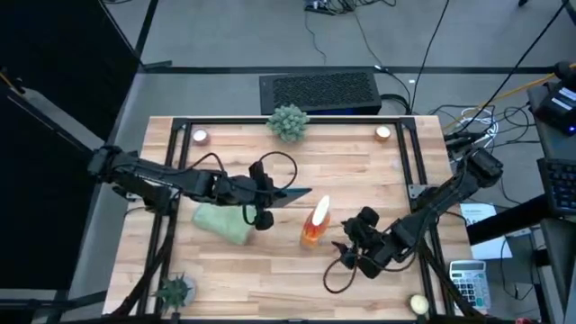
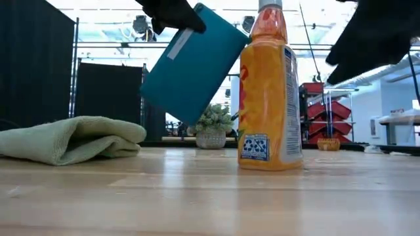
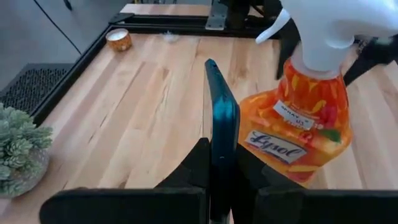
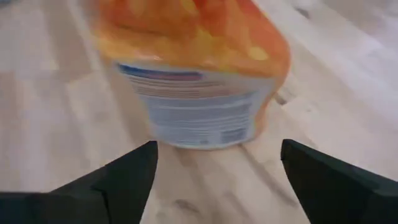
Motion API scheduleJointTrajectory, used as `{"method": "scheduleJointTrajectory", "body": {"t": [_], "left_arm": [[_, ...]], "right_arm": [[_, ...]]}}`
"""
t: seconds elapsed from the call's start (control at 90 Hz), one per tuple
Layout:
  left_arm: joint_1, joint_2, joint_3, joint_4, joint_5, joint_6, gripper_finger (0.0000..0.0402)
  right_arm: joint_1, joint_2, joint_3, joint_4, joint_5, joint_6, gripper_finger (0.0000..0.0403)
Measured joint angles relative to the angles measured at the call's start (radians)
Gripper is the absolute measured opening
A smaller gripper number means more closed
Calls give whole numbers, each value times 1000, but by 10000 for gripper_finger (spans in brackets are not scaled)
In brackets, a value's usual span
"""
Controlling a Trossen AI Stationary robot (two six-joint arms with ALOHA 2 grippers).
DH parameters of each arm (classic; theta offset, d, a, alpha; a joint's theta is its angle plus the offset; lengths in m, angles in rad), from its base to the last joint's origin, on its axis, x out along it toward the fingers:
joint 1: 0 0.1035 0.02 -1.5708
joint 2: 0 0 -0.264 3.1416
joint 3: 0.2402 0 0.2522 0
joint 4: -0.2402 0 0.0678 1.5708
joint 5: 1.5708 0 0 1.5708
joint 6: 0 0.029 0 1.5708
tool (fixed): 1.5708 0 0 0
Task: Apply microfiber cloth
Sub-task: Spray the back of the blue tablet using the orange spray bottle
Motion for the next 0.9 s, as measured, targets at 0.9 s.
{"method": "scheduleJointTrajectory", "body": {"t": [0.9], "left_arm": [[0,0,0,-1,0,4,11]], "right_arm": [[-170,-46,-36,29,-283,-230,335]]}}
